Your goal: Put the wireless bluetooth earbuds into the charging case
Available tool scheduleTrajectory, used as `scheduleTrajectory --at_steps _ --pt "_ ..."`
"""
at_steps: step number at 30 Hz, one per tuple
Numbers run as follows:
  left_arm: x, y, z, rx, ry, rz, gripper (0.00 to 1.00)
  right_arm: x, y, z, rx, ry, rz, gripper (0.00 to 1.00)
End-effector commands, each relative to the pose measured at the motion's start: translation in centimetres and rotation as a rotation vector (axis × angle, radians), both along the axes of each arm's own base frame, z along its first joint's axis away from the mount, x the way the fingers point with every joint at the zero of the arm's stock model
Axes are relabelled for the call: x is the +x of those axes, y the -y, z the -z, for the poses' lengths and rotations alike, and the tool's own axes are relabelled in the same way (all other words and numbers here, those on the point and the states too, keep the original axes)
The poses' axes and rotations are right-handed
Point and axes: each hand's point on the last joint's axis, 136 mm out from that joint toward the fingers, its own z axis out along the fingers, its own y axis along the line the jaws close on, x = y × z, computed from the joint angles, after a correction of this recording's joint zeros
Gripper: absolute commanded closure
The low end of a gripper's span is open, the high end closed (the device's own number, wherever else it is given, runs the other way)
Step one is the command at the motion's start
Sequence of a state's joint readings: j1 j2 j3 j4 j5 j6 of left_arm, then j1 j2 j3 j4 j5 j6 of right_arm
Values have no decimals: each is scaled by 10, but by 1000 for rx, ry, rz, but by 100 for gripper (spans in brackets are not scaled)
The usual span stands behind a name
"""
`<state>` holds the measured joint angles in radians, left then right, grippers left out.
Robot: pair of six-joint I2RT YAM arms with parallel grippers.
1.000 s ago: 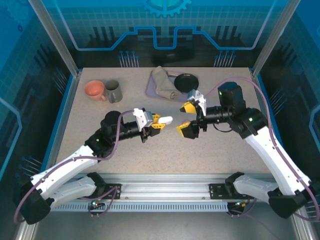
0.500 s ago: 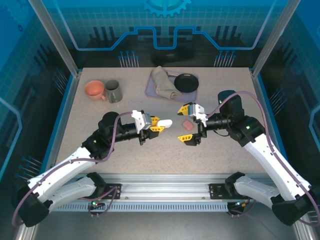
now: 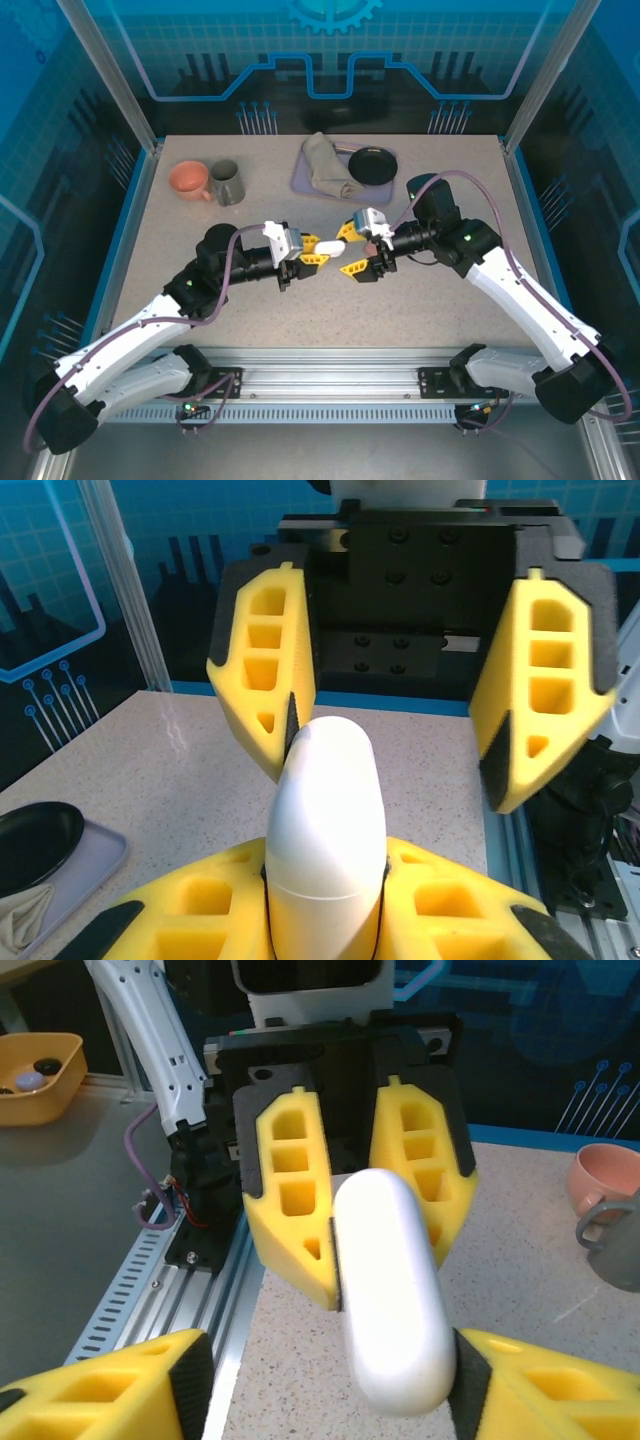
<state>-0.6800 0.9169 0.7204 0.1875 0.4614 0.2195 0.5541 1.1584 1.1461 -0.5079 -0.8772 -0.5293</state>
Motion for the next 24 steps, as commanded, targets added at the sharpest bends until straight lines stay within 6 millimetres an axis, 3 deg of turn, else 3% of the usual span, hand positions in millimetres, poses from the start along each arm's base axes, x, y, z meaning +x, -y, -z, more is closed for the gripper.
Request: scheduleTrajectory --at_steps 1,14,19,24 --pt "-6 1 -25 -32 66 27 100 -8 -8 -11 39 -3 -51 41" --pt "-4 2 -23 -24 62 27 100 -7 -14 -17 45 -47 -67 61" --pt "-4 2 -23 -22 64 25 100 -6 -14 -16 36 -68 -51 73" --pt "-3 1 -22 -14 69 17 80 -2 -10 -11 18 -73 -8 74"
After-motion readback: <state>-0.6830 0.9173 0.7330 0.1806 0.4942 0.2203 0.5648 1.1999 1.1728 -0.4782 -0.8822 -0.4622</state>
